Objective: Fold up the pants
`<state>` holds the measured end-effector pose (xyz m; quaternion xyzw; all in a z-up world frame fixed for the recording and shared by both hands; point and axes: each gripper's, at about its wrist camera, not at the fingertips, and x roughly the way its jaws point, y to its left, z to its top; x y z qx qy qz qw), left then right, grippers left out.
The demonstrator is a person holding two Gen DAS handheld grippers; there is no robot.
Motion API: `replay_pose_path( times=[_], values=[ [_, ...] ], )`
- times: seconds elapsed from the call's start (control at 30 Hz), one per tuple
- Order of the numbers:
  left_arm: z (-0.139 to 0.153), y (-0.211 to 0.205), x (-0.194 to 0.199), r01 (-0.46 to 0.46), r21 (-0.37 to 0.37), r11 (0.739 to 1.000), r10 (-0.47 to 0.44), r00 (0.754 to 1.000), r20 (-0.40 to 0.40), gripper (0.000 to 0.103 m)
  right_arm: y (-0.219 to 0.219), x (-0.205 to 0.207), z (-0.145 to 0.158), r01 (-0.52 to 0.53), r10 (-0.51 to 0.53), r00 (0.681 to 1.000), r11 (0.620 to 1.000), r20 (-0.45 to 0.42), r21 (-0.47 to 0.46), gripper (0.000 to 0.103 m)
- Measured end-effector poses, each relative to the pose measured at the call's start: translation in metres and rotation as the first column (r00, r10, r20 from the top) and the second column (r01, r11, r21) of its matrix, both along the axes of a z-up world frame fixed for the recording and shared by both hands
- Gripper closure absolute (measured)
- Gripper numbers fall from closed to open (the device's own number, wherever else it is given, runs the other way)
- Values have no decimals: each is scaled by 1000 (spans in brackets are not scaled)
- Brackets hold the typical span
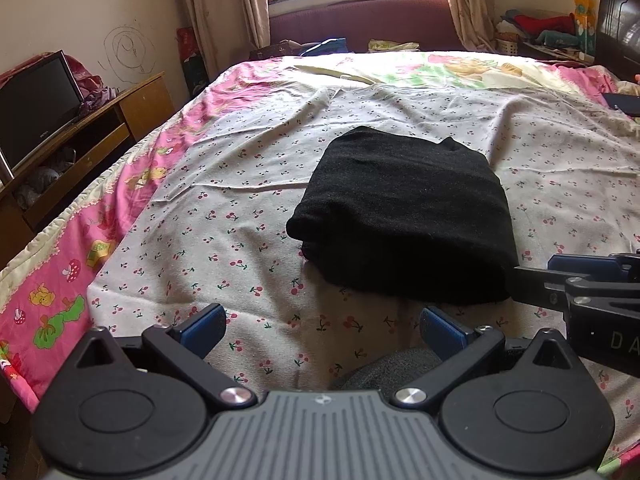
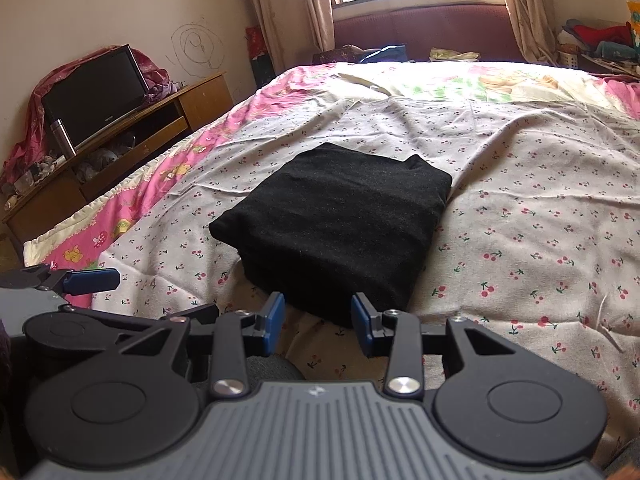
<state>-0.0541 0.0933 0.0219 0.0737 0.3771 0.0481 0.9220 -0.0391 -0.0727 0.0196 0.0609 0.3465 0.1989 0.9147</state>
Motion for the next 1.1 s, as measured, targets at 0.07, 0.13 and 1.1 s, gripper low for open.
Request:
replay_pose_path(
  times=[0.07, 0.13, 1.1],
  values=[
    [-1, -1, 0, 1, 3, 1000, -1, 1000, 0, 0, -1, 0, -1, 1, -1, 1000, 1000, -3, -2, 65],
    [-2, -1, 0, 1, 5, 1000, -1, 1000, -2, 0, -1, 0, -2, 1, -1, 1000, 1000, -6, -3, 65],
    [2, -2, -10, -6, 2, 1000, 6, 1000, 3, 0, -2, -9, -3, -13, 13, 1000, 1000, -9, -15, 64]
  ],
)
